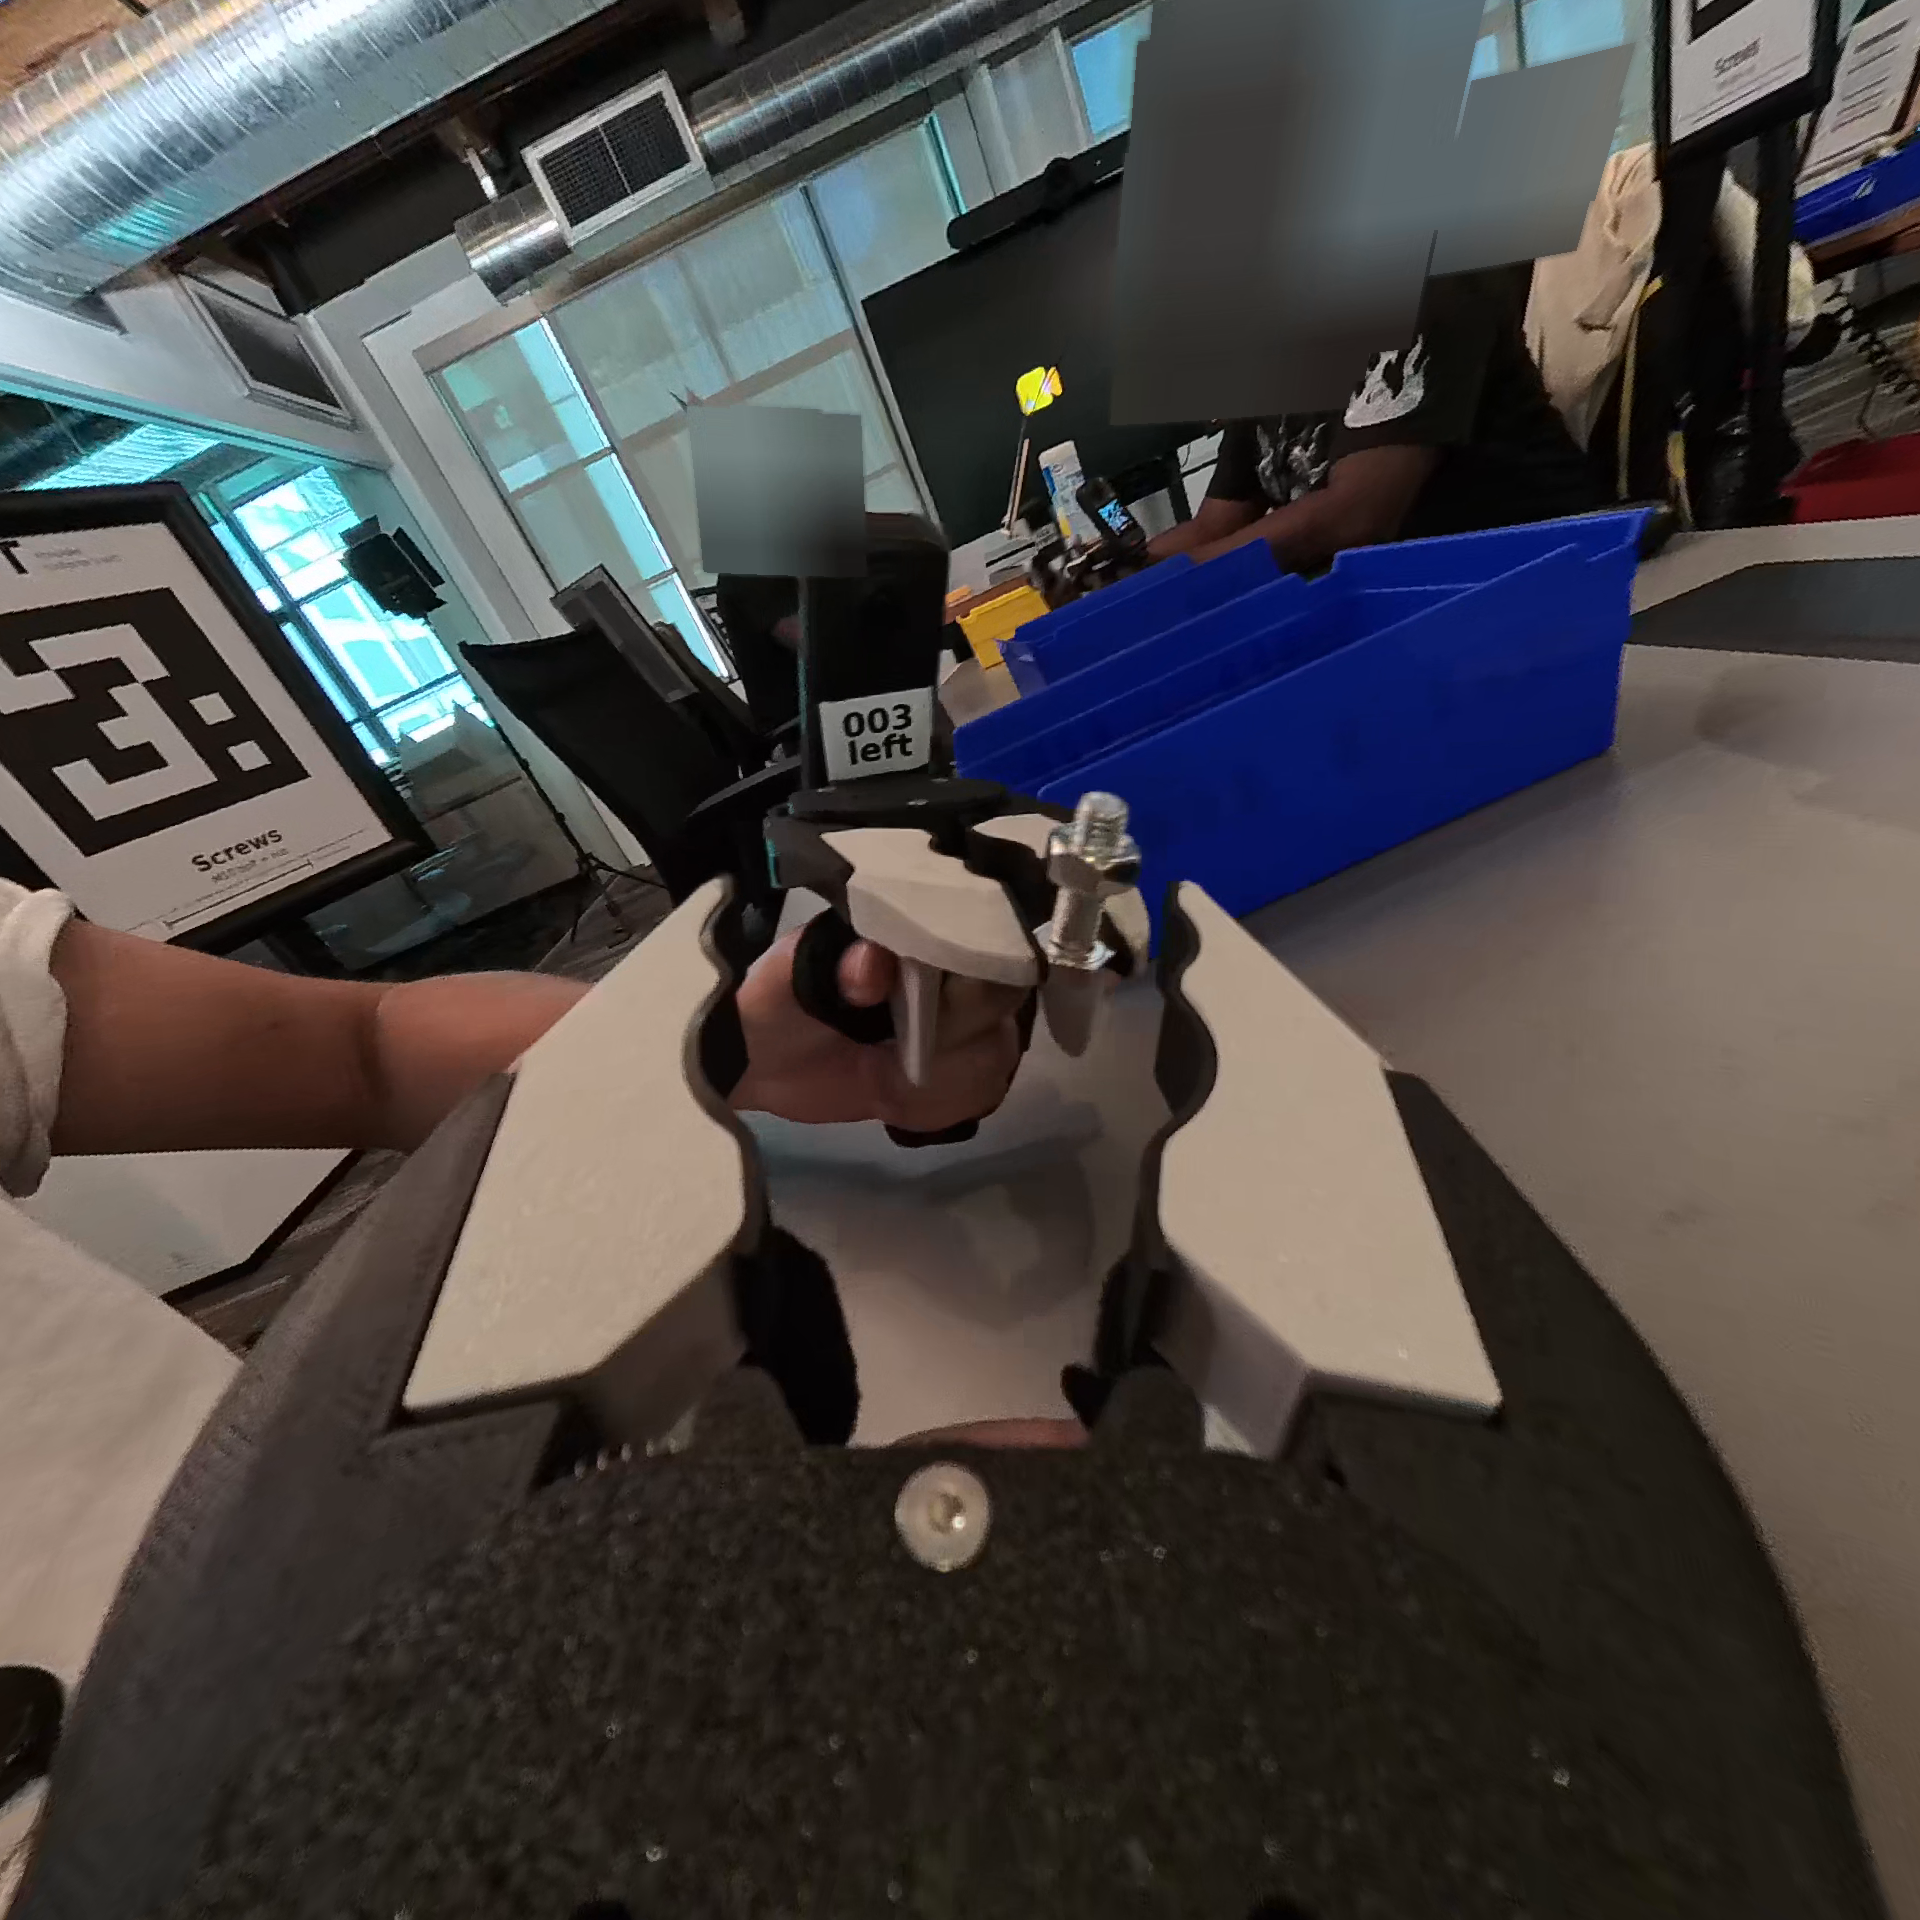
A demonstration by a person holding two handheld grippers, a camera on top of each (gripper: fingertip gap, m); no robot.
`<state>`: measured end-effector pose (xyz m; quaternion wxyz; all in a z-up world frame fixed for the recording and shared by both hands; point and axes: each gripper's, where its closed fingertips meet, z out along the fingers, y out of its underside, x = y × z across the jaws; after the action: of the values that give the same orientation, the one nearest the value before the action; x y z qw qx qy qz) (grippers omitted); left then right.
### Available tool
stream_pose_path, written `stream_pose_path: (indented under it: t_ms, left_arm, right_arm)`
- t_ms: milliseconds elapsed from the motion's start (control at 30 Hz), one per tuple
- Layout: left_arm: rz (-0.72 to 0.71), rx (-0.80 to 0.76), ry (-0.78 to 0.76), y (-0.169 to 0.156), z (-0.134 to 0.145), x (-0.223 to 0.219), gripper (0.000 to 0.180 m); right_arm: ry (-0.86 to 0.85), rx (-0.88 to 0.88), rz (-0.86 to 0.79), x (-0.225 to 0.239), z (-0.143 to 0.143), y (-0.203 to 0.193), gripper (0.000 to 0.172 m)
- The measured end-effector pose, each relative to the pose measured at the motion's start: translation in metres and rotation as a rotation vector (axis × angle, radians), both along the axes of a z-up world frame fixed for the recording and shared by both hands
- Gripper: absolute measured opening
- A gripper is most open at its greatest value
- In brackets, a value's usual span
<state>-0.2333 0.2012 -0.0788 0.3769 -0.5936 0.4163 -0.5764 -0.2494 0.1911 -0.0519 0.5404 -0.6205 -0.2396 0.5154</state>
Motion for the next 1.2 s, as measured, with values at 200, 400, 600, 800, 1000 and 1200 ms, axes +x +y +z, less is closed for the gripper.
stream_pose_path:
  t_ms: [200,400,600,800,1000,1200]
  left_arm:
    - [-0.048,0.043,0.039,-0.015,-0.004,0.010,0.017]
    - [-0.017,0.063,0.043,-0.008,-0.002,0.004,0.017]
    - [-0.004,0.060,0.050,-0.001,-0.005,0.001,0.017]
    - [-0.059,0.126,0.098,-0.022,-0.010,0.014,0.017]
    - [-0.004,0.131,0.080,-0.006,-0.004,0.003,0.017]
    - [-0.015,0.115,0.088,-0.005,-0.010,0.004,0.017]
  right_arm:
    - [0.003,-0.004,0.048,-0.022,0.000,-0.003,0.083]
    - [-0.019,0.035,-0.008,-0.003,0.003,0.002,0.081]
    - [-0.018,0.016,0.020,-0.001,0.000,-0.002,0.078]
    - [-0.022,0.014,0.069,-0.020,-0.002,-0.007,0.084]
    - [-0.008,0.012,-0.010,0.002,0.001,0.002,0.083]
    - [-0.014,0.003,0.026,-0.010,-0.001,-0.004,0.083]
